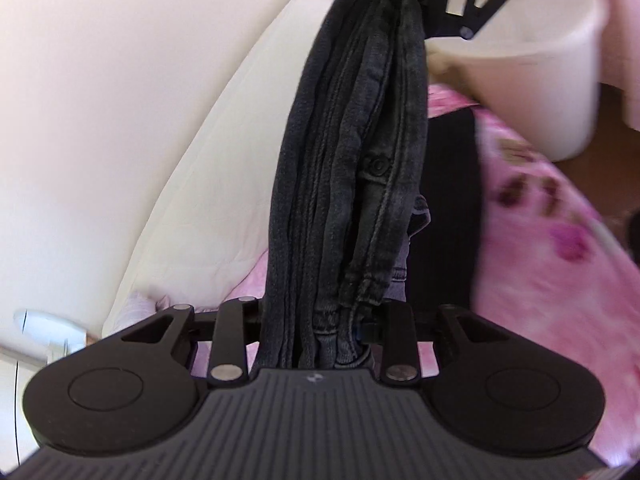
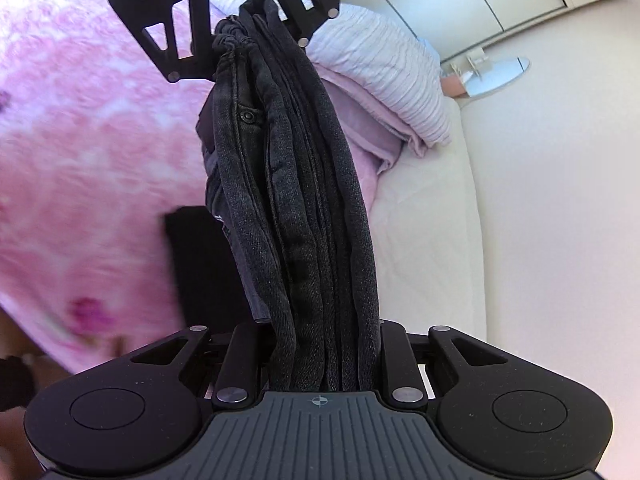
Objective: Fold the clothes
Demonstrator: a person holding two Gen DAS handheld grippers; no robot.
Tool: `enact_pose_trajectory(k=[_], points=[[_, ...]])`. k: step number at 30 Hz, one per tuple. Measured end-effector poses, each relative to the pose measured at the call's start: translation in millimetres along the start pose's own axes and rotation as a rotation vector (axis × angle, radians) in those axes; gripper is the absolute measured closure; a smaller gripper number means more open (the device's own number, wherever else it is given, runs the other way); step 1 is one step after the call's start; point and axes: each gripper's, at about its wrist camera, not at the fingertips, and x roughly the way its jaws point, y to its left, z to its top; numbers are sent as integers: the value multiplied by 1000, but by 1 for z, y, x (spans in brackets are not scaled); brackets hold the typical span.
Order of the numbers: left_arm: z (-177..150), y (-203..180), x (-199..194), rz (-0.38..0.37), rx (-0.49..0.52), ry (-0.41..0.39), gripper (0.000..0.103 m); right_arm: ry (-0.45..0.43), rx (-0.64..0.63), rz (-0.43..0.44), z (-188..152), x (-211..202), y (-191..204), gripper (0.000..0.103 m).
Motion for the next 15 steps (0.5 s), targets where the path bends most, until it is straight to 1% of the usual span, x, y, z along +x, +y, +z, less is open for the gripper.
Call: enact_pose_trajectory(k=[3, 5, 6, 7, 8, 9, 10, 11, 12, 13, 15], points=[[16, 2, 55, 67, -19, 27, 74, -45, -35, -60, -30, 50, -35, 82], [18, -17, 94, 81, -19, 49, 74, -67, -28, -110, -51, 86, -37, 82], [16, -37, 116, 62, -7, 69, 74, -73, -26, -121, -63, 105, -31, 82], [13, -60, 139, 34, 10, 91, 73, -73, -30, -114, -76, 125, -18, 82], [8, -83, 162, -15, 20, 122, 72, -65, -41, -89, -88, 146, -3, 82], [2, -107, 184, -72, 29, 156, 70, -45, -62, -37, -101, 169, 17, 82], [-3, -126, 203, -152, 4, 190, 68, -23, -81, 23, -113, 190, 36, 82], [-7, -133, 207, -166, -13, 193, 66, 3, -97, 83, -121, 207, 53, 82], [-10, -136, 206, -154, -22, 185, 66, 29, -113, 128, -127, 219, 68, 80], [-13, -140, 206, -142, -32, 177, 65, 37, -121, 138, -133, 225, 80, 80], [-20, -148, 205, -119, -51, 161, 62, 6, -94, 87, -140, 219, 85, 75]])
